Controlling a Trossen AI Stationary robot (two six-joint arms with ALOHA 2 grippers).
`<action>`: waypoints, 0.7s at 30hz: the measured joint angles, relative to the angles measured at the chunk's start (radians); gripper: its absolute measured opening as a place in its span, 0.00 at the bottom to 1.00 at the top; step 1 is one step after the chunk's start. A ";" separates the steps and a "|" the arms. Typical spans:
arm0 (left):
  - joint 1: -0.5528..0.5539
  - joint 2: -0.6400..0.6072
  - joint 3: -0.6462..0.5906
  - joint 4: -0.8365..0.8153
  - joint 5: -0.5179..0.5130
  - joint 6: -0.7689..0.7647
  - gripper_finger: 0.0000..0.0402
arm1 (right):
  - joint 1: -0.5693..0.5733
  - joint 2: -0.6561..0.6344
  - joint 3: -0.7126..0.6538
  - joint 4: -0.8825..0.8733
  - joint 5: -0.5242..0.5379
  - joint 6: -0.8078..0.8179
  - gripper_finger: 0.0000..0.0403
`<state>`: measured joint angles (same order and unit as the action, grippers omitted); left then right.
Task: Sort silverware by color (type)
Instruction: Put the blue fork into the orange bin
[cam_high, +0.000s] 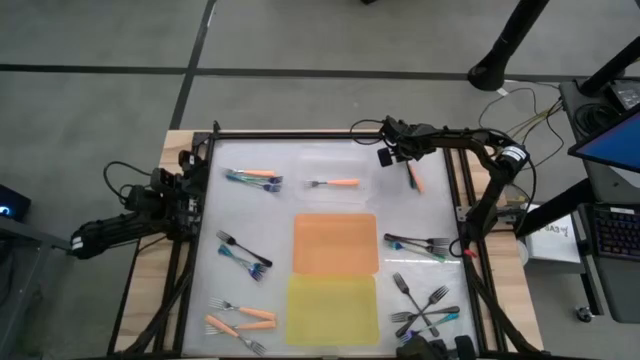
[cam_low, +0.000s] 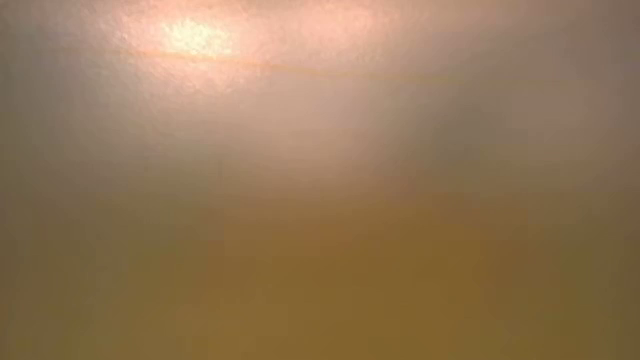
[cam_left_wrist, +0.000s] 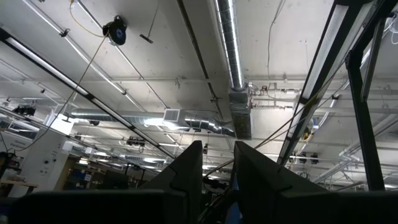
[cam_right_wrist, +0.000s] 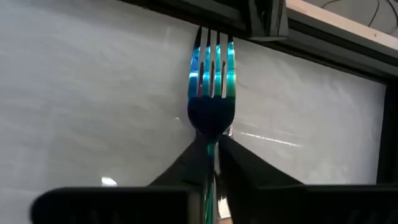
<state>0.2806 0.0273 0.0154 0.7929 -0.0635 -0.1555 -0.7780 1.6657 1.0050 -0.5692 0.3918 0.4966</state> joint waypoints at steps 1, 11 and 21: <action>0.000 0.000 0.000 0.000 0.000 0.000 0.19 | 0.000 0.000 0.000 0.001 -0.001 -0.001 0.04; 0.000 0.000 0.000 -0.001 0.000 0.000 0.19 | 0.000 -0.002 0.000 0.004 -0.051 -0.026 0.02; 0.000 0.000 0.000 -0.001 0.000 0.000 0.19 | 0.000 -0.002 0.000 0.004 -0.052 -0.049 0.05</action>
<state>0.2806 0.0274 0.0152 0.7915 -0.0636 -0.1555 -0.7776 1.6642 1.0050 -0.5655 0.3393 0.4473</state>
